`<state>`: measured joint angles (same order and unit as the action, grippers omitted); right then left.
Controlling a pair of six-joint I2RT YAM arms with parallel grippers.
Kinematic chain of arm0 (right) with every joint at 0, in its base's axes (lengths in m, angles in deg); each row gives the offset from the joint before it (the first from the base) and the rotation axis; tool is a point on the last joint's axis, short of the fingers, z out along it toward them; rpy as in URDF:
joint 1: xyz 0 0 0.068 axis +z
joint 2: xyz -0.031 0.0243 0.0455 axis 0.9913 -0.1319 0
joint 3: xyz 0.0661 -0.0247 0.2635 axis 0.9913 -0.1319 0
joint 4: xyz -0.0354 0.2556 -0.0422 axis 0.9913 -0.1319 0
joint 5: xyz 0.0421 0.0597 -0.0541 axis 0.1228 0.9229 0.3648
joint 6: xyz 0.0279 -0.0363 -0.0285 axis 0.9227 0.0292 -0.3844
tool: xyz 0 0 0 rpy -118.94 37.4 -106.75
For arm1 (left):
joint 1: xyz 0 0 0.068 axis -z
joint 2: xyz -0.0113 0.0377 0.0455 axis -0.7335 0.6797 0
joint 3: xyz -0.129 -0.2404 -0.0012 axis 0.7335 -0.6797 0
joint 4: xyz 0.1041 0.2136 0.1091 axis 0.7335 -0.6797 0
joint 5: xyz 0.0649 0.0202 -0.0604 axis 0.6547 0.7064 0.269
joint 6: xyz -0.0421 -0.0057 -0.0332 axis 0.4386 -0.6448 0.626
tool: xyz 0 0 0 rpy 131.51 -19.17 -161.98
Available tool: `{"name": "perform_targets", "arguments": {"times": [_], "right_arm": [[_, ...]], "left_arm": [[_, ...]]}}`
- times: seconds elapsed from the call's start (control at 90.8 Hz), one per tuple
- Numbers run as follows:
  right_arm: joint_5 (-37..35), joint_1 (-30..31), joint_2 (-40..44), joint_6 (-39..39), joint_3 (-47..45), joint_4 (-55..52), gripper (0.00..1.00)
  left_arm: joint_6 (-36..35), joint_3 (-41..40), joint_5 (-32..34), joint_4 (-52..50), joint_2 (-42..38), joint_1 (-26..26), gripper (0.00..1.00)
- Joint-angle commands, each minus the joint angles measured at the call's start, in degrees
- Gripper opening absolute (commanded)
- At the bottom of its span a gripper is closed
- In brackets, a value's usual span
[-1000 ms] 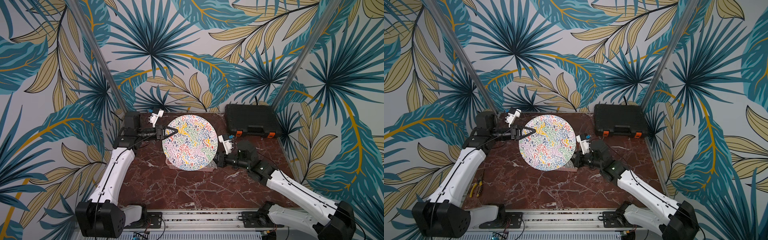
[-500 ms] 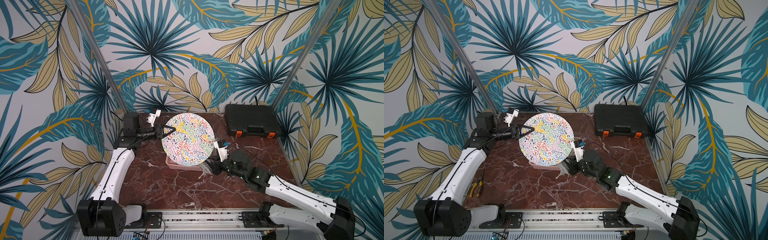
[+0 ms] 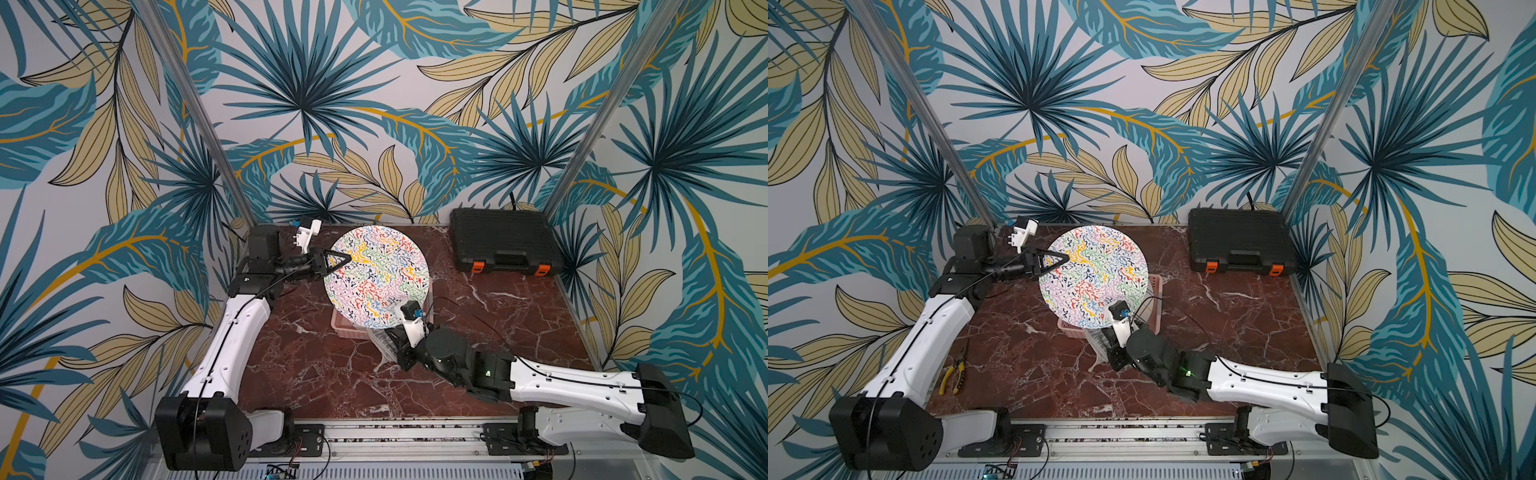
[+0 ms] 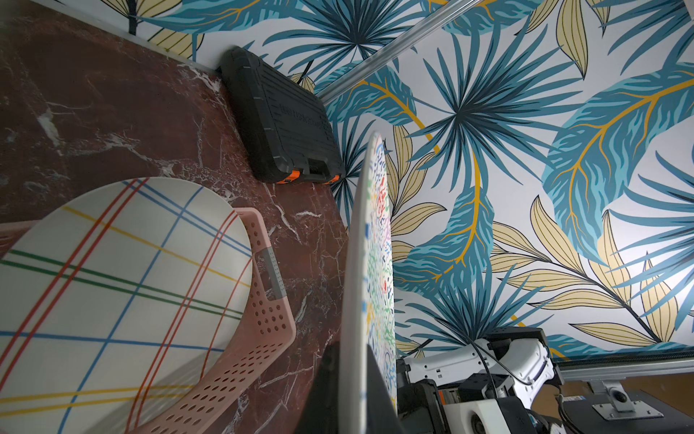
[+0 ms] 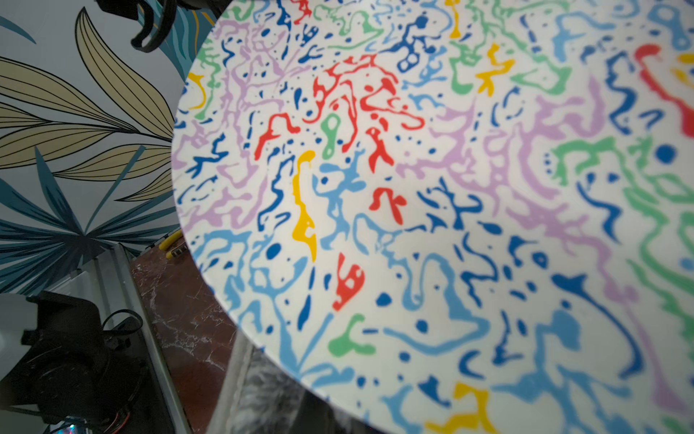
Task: Wipe the wet plate dry
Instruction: Wipe the plate with towel.
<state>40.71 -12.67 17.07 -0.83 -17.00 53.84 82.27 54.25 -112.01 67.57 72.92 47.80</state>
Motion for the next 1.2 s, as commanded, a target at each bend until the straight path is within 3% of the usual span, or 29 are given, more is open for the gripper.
{"name": "perform_targets", "arguments": {"times": [0.0,0.727,1.19], "right_arm": [[-7.0,1.9,-0.6,-2.6,5.3,14.2,0.0],[-21.3,2.9,-16.8,4.4,25.8,8.2,0.0],[-25.4,2.4,-25.5,5.0,39.1,7.8,0.0]], "left_arm": [[-4.6,-1.5,-0.2,0.1,-0.4,0.7,0.0],[-4.3,-3.6,-1.1,2.2,-2.6,0.7,0.0],[-4.5,-4.8,-1.2,2.2,-3.6,0.7,0.0]]}}
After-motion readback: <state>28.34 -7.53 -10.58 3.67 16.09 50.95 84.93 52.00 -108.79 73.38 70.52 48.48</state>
